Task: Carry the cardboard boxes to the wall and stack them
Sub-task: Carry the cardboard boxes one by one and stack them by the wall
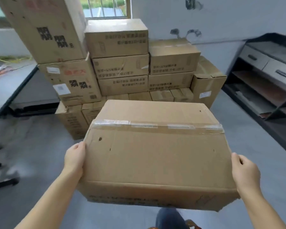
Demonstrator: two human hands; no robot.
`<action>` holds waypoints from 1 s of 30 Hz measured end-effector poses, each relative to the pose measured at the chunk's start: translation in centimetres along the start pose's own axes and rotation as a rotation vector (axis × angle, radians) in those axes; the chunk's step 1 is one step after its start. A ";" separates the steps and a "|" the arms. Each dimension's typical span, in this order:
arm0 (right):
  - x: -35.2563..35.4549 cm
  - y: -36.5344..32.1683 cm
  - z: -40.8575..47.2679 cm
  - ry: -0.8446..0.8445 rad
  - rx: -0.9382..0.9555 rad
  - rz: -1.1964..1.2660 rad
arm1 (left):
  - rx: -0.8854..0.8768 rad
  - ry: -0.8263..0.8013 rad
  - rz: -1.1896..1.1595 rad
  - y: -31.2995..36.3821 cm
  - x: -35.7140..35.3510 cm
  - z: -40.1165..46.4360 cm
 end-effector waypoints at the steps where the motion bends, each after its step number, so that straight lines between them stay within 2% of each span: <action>1: -0.2 -0.1 1.8 0.004 -0.005 0.000 | 0.011 -0.019 0.004 0.6 -2.1 1.0; 8: -0.9 -3.1 17.3 0.004 -0.031 -0.037 | 0.035 -0.034 0.040 7.0 -16.2 6.8; 14: 0.5 -8.5 31.3 0.056 0.068 -0.062 | 0.007 -0.044 -0.027 14.6 -27.2 9.2; 21: 0.8 -16.5 44.6 0.160 0.205 -0.049 | -0.048 -0.085 -0.117 24.3 -37.0 14.8; 30: -3.0 -29.5 63.3 0.325 0.348 0.016 | -0.143 -0.132 -0.301 39.5 -50.3 27.8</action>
Point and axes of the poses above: each hand's wrist, its own z-axis towards the middle knuckle, its own x-axis out of the back of the hand, y = z × x, the point moved 1 cm from there along z, towards the middle knuckle
